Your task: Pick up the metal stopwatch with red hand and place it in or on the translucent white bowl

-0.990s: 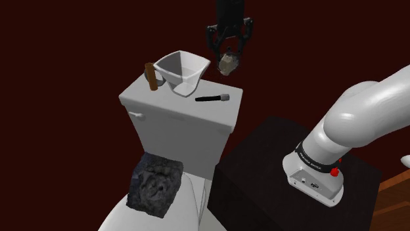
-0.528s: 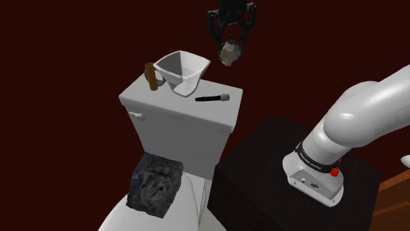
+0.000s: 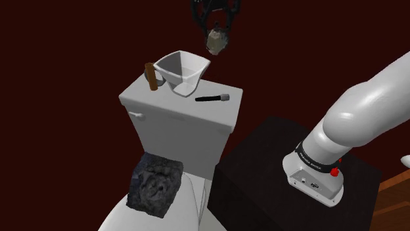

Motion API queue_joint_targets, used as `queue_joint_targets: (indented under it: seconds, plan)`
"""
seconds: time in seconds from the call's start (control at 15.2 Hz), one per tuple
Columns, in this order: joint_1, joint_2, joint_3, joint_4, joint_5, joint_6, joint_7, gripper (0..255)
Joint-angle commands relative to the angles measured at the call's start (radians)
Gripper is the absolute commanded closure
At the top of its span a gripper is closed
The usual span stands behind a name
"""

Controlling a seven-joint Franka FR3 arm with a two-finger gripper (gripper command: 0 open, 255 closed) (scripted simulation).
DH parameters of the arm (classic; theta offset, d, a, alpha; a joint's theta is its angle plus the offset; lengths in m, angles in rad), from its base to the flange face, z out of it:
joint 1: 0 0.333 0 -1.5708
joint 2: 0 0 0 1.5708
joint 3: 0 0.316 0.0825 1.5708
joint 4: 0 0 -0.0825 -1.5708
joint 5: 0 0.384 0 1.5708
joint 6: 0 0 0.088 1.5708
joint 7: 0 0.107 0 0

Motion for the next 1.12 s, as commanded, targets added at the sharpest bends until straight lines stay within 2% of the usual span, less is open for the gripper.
queue_joint_targets:
  seconds: [0.0,0.46,0.53,1.06]
  plan:
    - [-0.005,0.087,0.013,0.089,-0.022,-0.006,0.016,255]
    - [0.022,0.418,0.056,0.489,-0.127,-0.101,0.084,255]
    - [0.043,0.520,0.064,0.628,-0.164,-0.147,0.099,255]
    - [0.031,0.483,0.055,0.469,-0.148,-0.022,0.101,255]
